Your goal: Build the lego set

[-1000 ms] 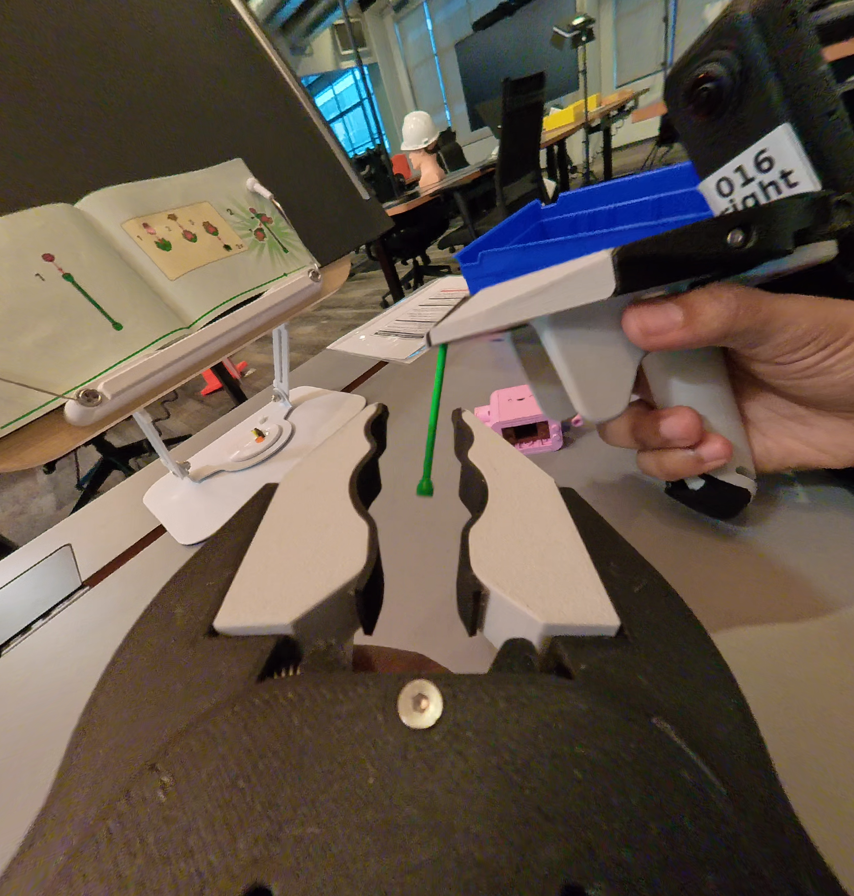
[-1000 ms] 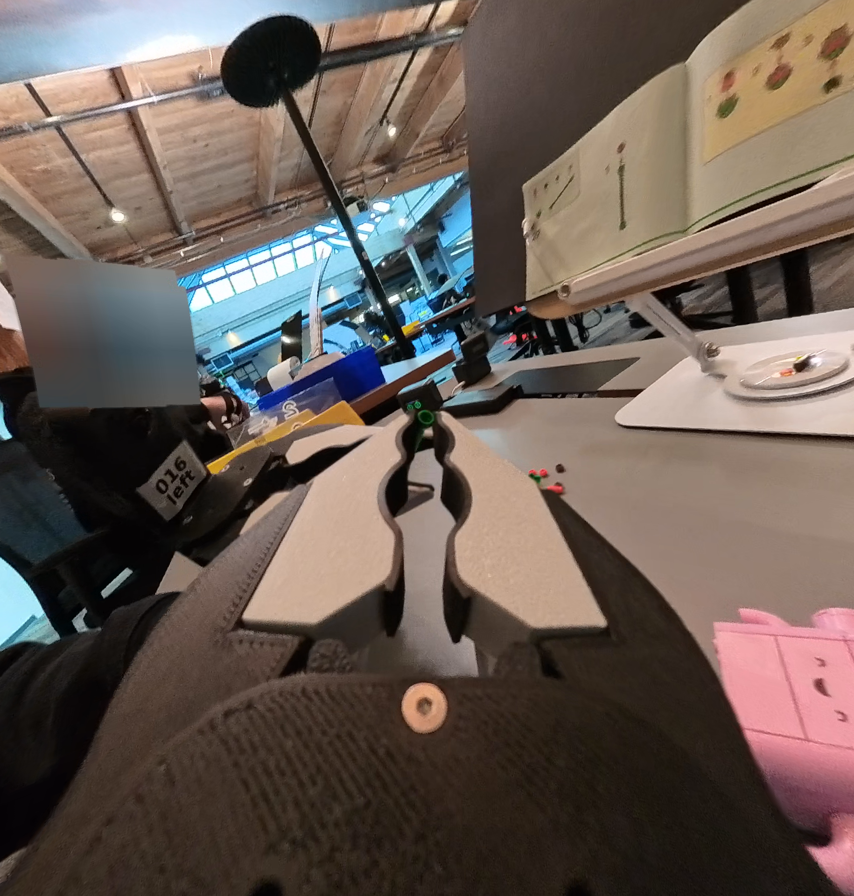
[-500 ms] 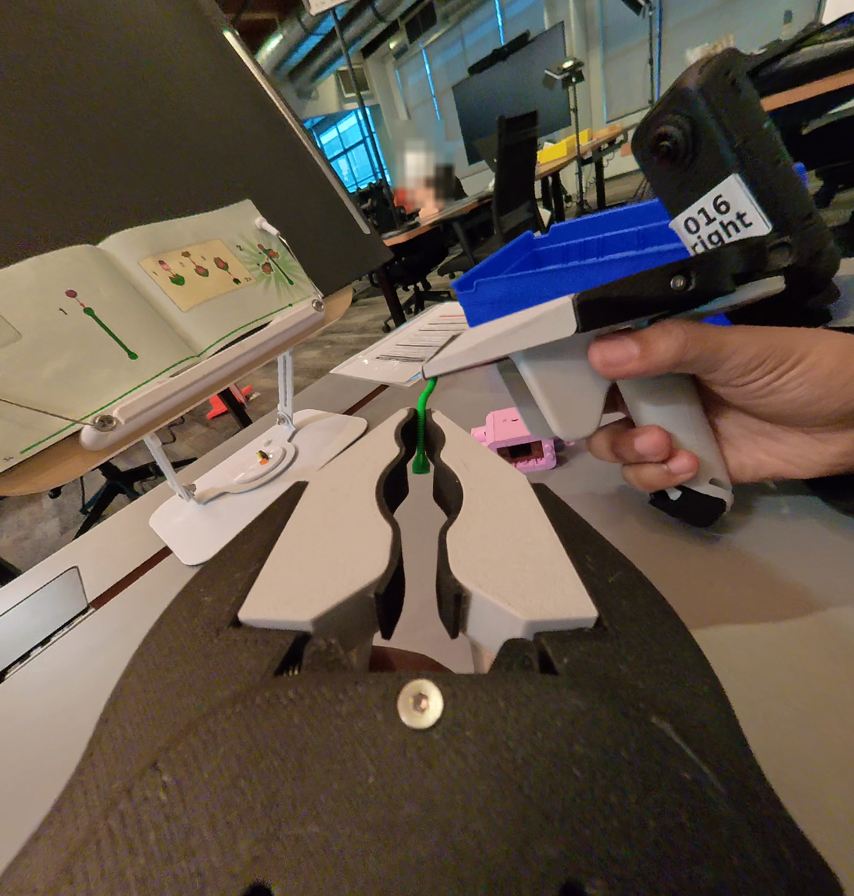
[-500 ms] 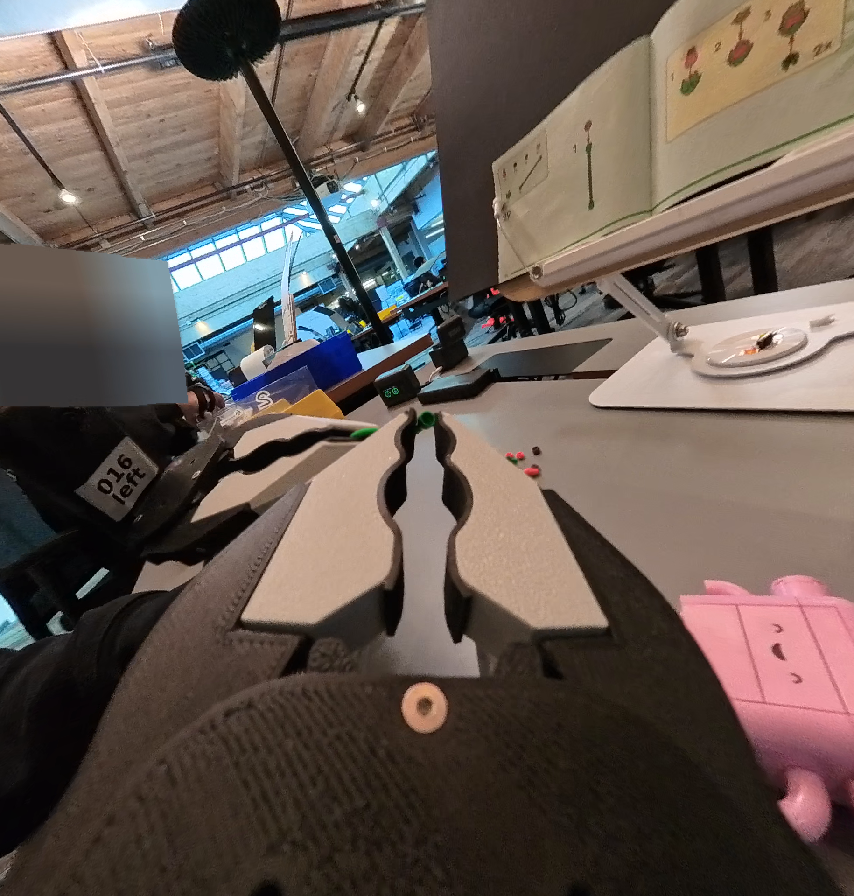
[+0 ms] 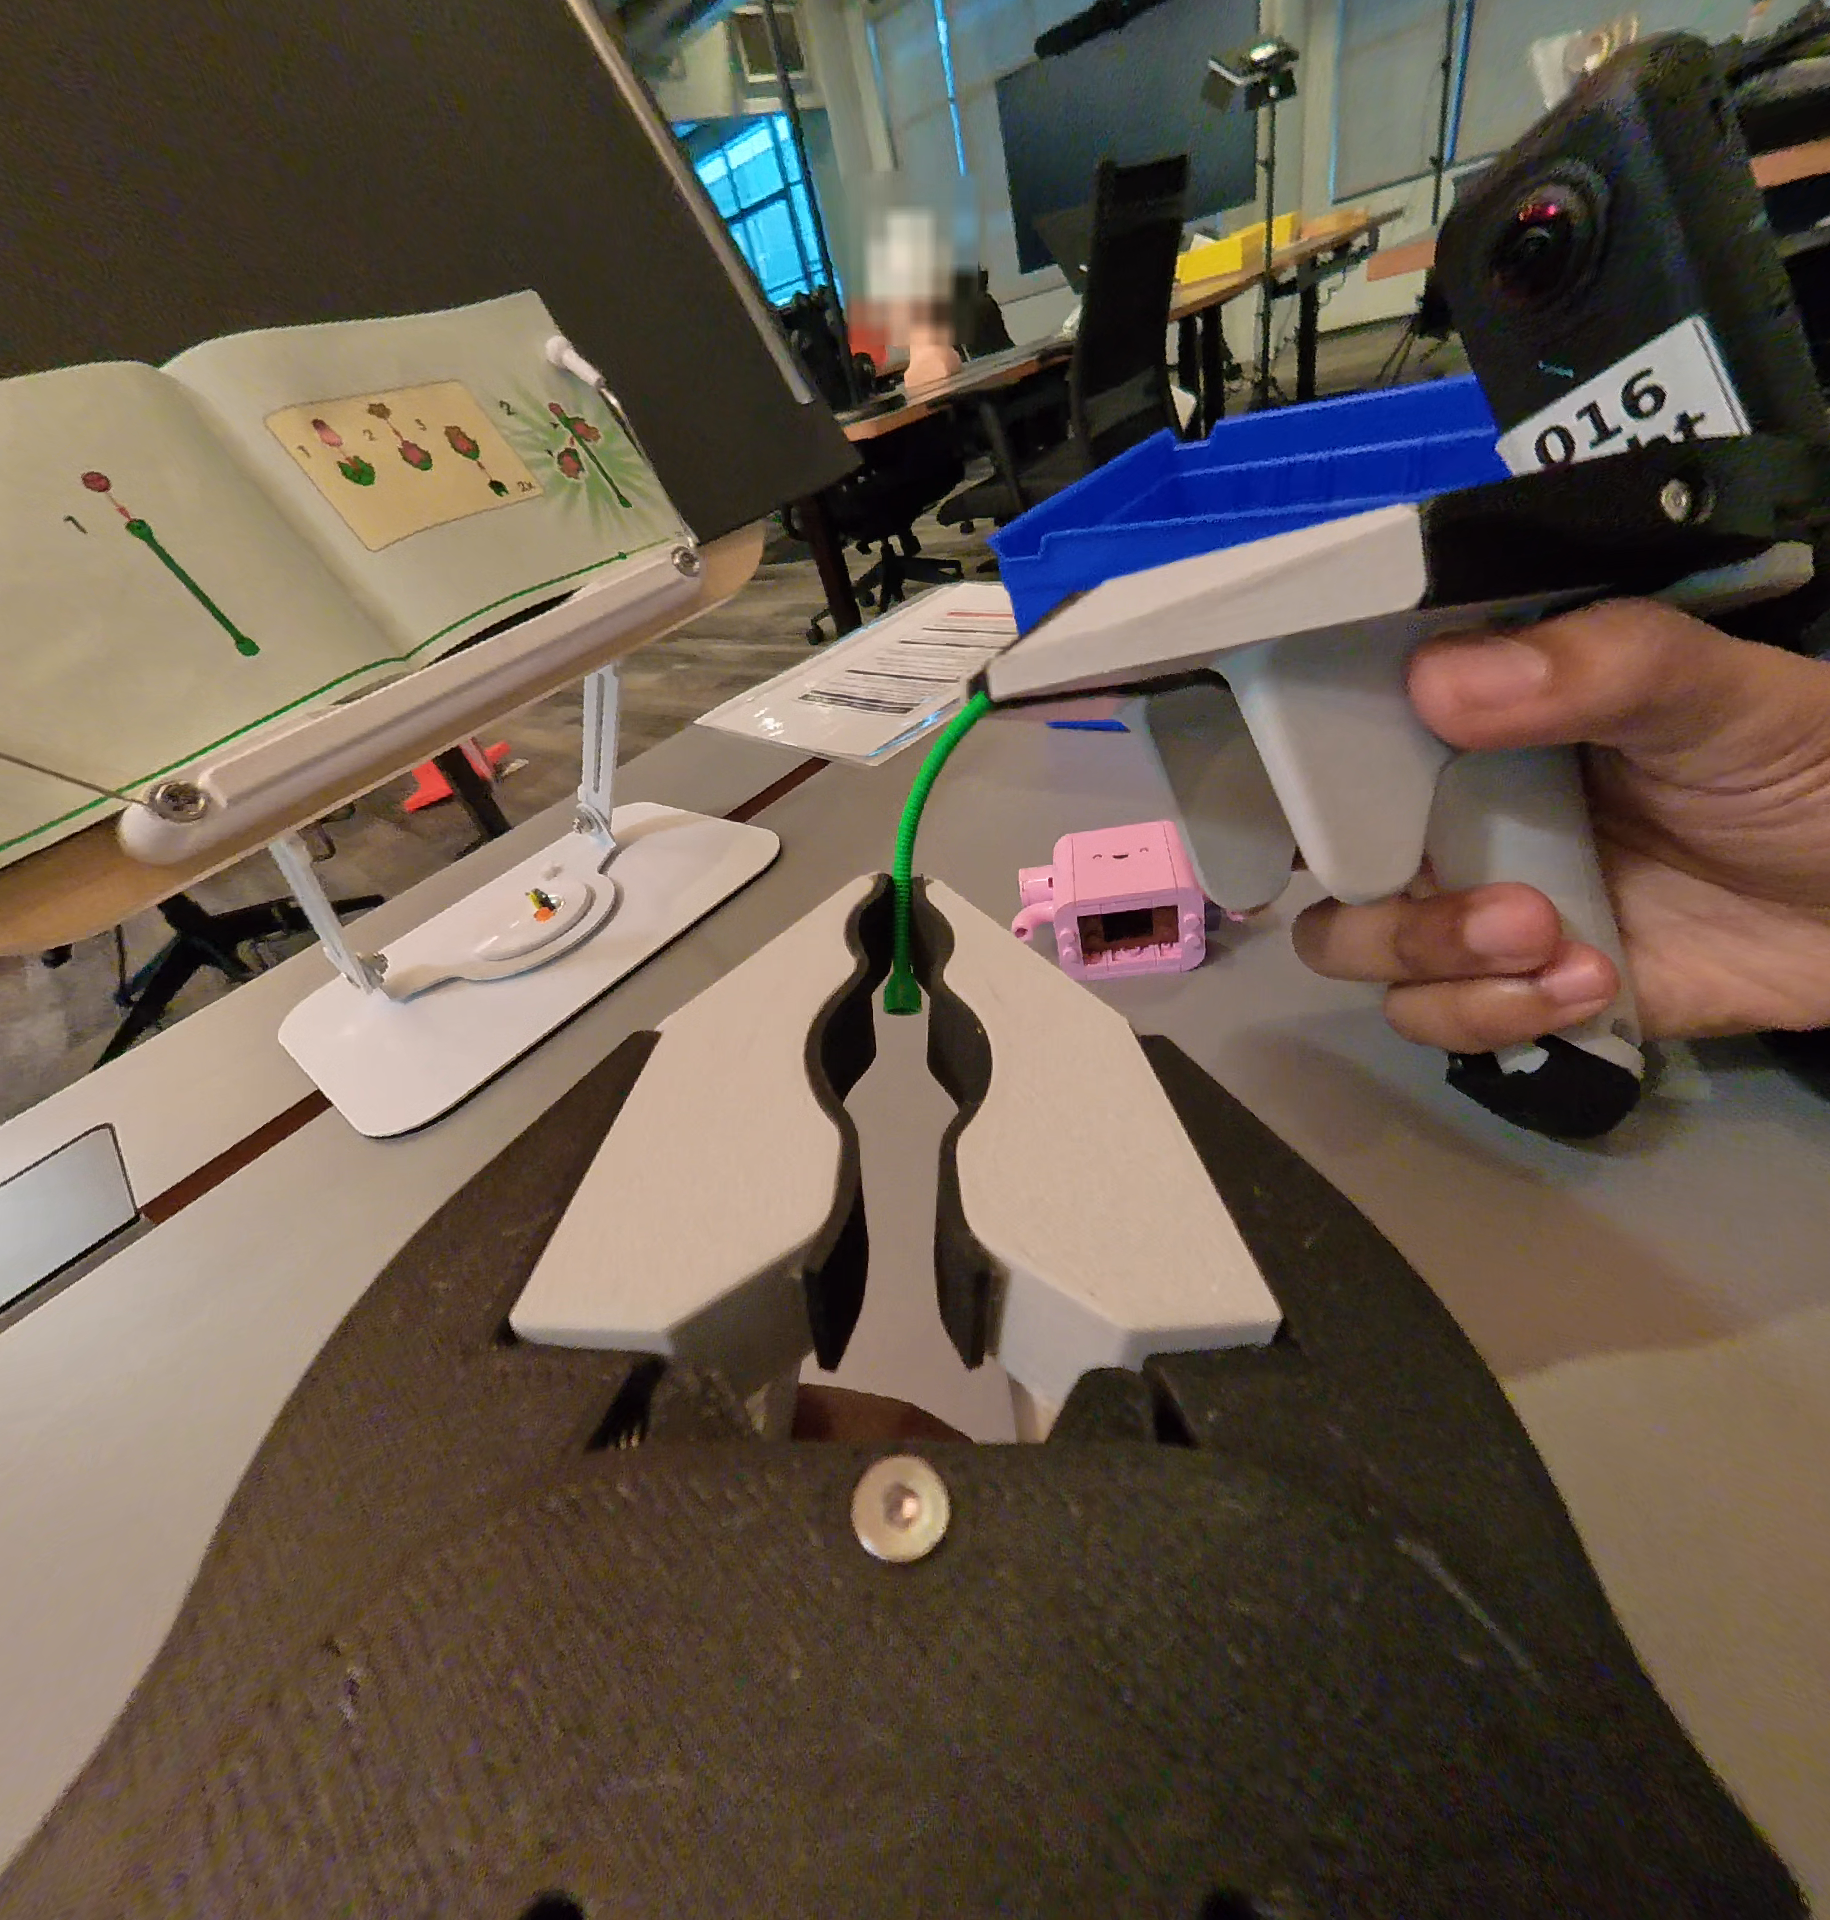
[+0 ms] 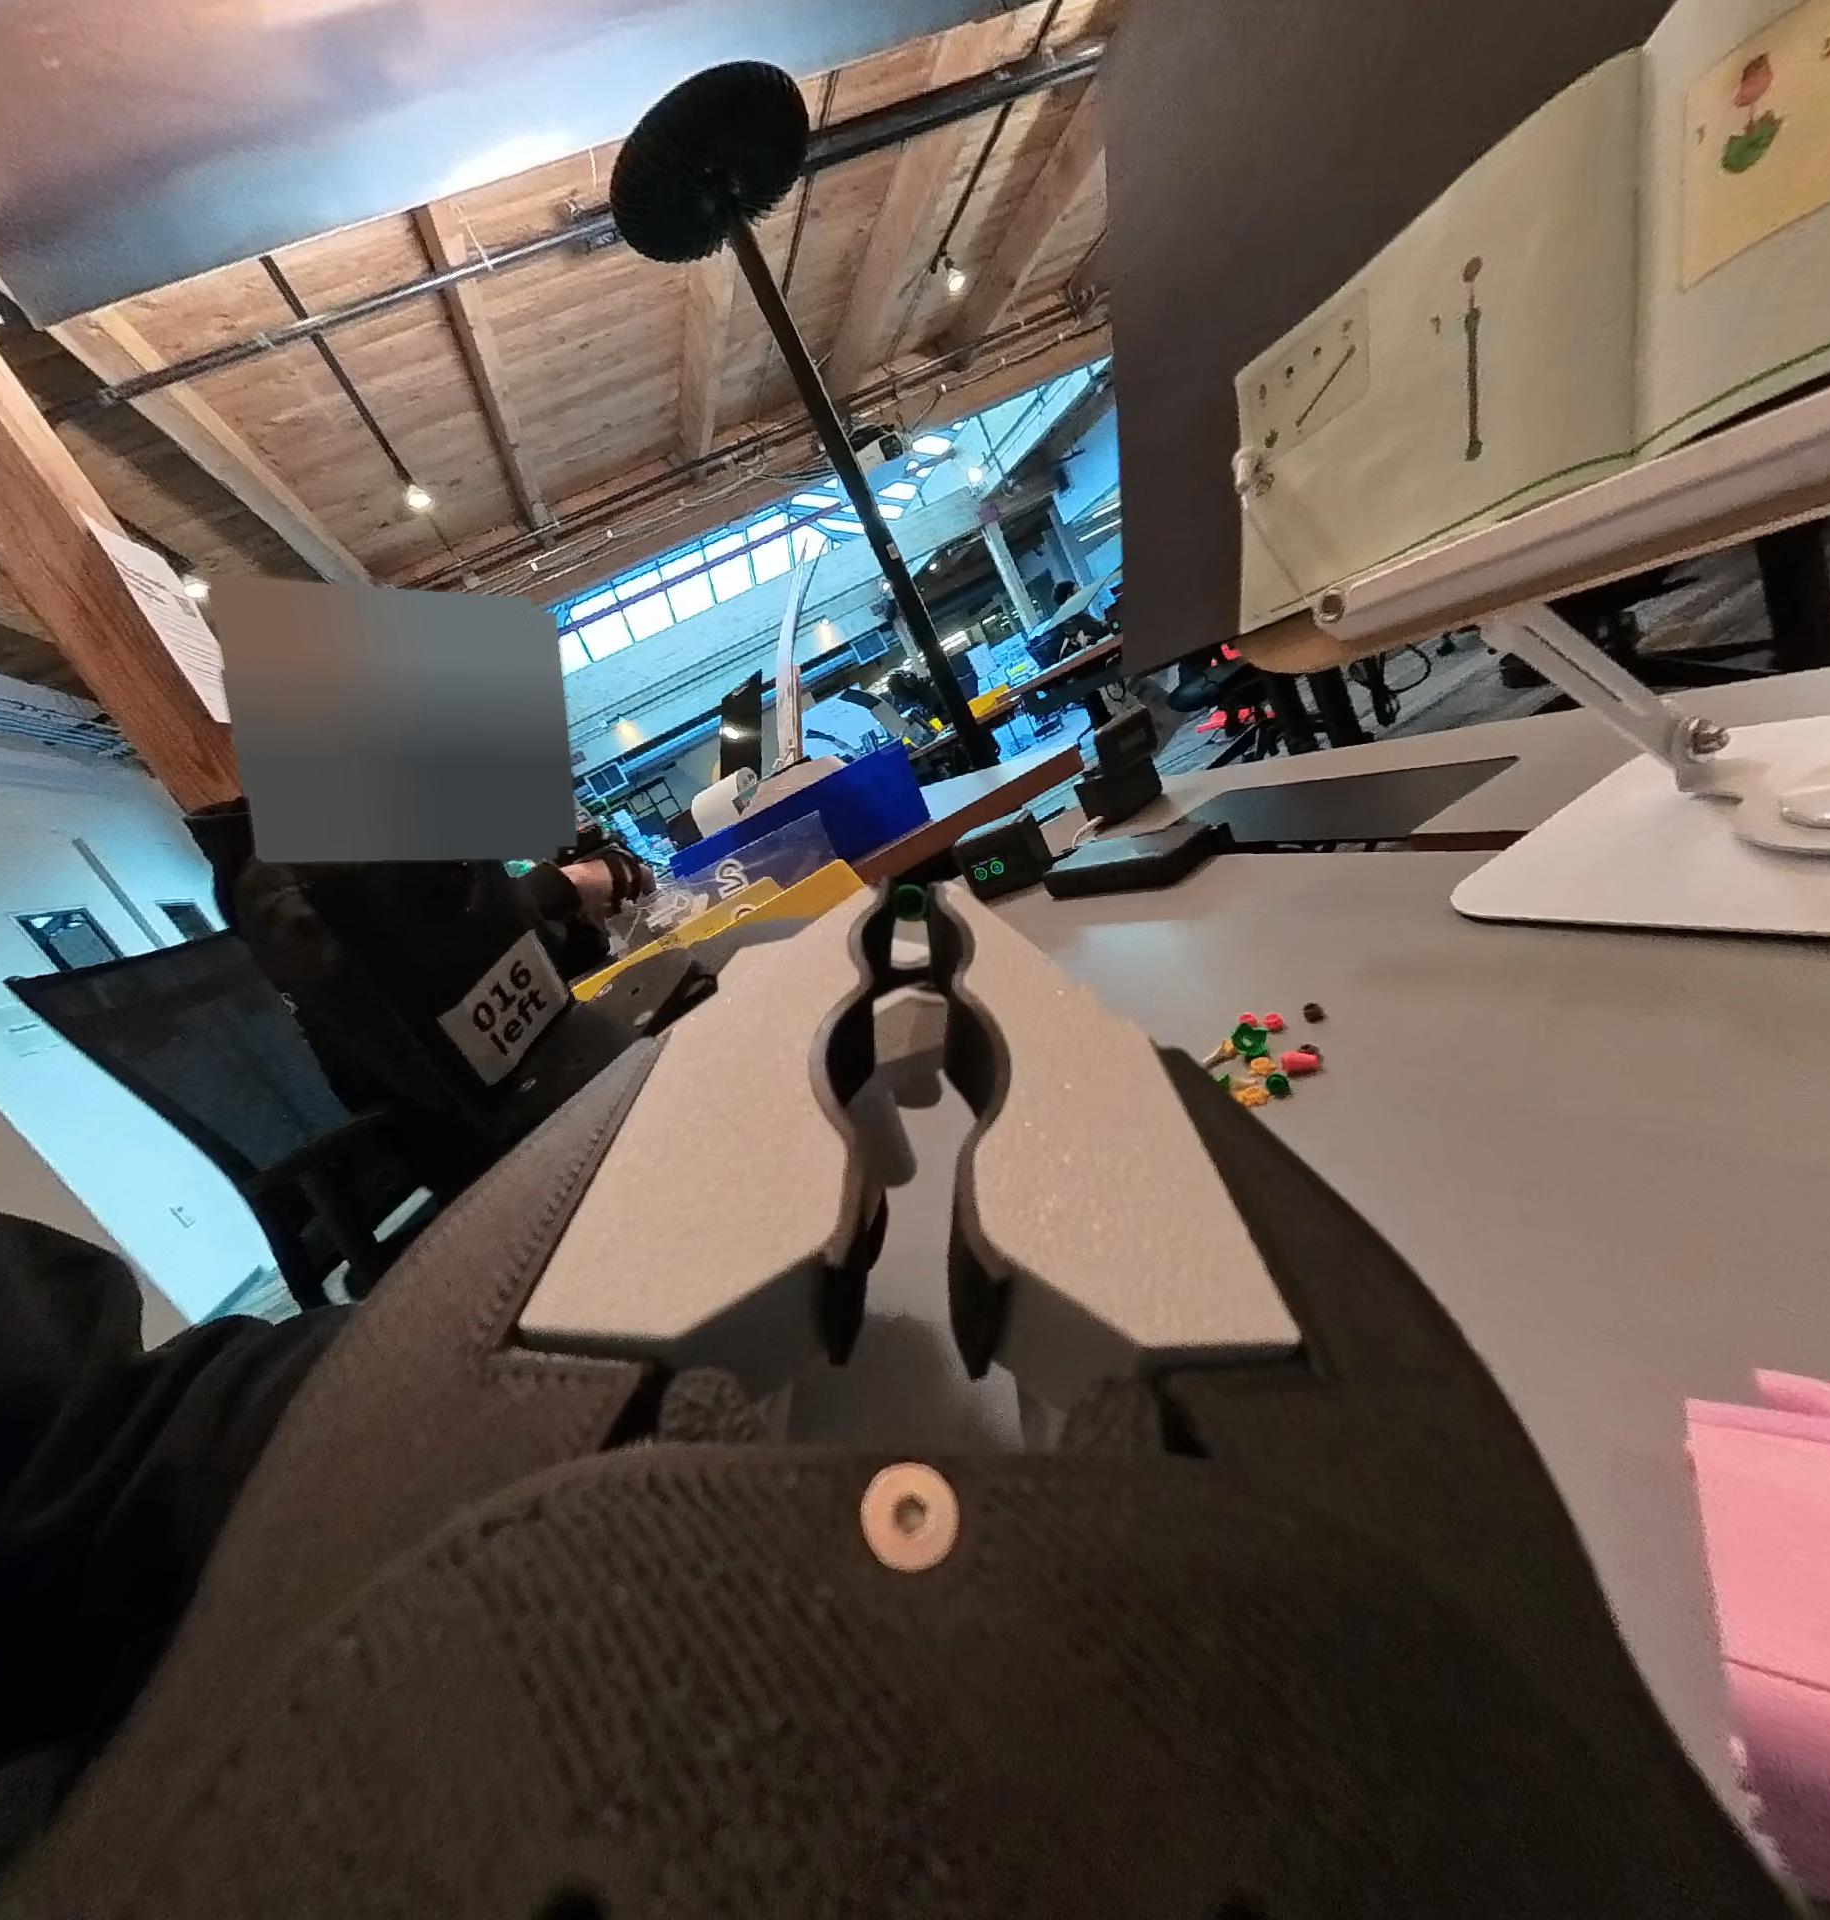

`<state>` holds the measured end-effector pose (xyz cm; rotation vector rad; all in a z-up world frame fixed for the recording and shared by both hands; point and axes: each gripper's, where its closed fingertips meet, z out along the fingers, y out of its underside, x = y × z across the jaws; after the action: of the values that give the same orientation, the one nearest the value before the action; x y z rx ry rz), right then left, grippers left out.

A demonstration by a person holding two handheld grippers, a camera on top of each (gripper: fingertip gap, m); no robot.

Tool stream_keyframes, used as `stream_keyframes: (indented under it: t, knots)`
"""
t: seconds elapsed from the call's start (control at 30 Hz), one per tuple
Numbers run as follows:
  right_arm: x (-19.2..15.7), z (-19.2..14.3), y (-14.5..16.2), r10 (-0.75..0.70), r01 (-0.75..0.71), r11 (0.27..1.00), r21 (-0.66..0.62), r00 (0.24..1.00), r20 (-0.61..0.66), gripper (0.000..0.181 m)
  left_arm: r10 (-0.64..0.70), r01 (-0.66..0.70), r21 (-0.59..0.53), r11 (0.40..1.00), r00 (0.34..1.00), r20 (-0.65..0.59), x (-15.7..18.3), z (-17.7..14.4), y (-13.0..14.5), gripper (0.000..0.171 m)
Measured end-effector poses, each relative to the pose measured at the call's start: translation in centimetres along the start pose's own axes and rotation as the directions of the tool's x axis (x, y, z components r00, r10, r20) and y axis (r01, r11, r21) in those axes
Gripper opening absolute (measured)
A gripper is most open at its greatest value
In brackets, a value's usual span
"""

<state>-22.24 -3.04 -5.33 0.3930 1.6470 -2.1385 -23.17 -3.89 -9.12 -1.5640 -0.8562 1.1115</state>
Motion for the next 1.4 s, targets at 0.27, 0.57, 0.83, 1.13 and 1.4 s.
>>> stream_keyframes:
  t: [0.27,0.57,0.83,1.13,1.4]
  knots:
    - [1.2,-0.5,-0.4,-0.037,0.038,0.999,0.002,0.996,-0.077,0.004,0.082,-0.083,-0.011,0.996,0.991,-0.11,3.0,0.4,0.4,0.0]
    - [1.8,0.4,2.8,-0.296,0.262,0.942,-0.209,0.944,-0.15,0.004,0.013,-0.013,-0.089,0.996,1.0,0.006,0.0,0.7,1.4,0.034]
    - [1.3,0.4,2.7,-0.239,0.219,0.96,-0.172,0.966,-0.104,0.003,0.094,-0.099,-0.103,0.99,0.994,-0.055,1.5,0.8,1.8,0.0]
    - [0.6,0.5,2.4,-0.246,0.232,0.96,-0.159,0.966,-0.079,0.013,0.093,-0.095,-0.076,0.993,0.995,-0.031,0.7,0.3,0.9,0.0]
    - [0.5,0.8,1.1,-0.322,0.3,0.942,-0.148,0.934,-0.157,0.025,-0.03,0.029,0.012,0.999,0.999,0.026,-1.8,-0.7,-0.3,0.0]
